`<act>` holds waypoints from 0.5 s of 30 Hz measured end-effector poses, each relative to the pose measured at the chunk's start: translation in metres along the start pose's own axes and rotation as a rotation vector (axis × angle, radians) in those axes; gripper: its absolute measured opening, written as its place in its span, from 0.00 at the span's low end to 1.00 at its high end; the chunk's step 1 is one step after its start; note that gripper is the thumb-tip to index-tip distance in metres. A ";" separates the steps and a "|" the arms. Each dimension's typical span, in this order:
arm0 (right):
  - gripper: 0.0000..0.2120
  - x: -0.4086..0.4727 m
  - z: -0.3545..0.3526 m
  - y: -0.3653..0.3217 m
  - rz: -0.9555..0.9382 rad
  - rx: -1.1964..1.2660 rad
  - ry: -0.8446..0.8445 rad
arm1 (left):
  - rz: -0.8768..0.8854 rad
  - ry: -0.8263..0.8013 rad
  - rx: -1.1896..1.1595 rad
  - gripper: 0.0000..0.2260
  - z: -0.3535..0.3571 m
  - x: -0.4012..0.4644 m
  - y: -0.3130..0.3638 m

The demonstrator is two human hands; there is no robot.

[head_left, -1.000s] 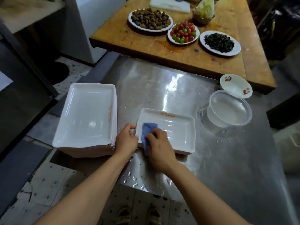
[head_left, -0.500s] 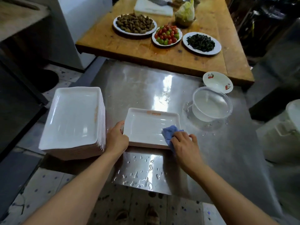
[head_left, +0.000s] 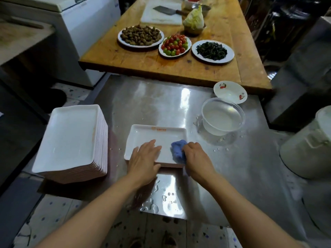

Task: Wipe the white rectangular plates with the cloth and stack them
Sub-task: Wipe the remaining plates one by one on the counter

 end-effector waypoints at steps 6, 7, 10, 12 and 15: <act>0.07 -0.012 -0.012 0.027 0.240 0.616 0.295 | 0.001 -0.020 0.121 0.22 0.010 0.006 0.002; 0.07 -0.015 -0.012 0.032 0.288 0.672 0.290 | 0.016 0.001 0.128 0.21 0.011 0.005 0.002; 0.08 -0.021 -0.009 0.044 0.365 0.843 0.291 | 0.061 0.075 0.099 0.19 0.012 0.004 0.002; 0.07 -0.024 -0.010 0.047 0.407 0.924 0.301 | 0.090 0.109 0.074 0.16 0.007 0.002 0.002; 0.07 -0.031 -0.012 0.048 0.440 0.984 0.315 | 0.143 0.174 0.137 0.11 -0.006 -0.004 0.007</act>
Point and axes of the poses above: each hand's wrist, its own x-axis towards the middle knuckle, its own z-axis out of the palm, y = z × x, the point moved 1 cm from there along x, towards the middle knuckle, and after that the axes turned 5 degrees about -y, right-handed, at the moved point
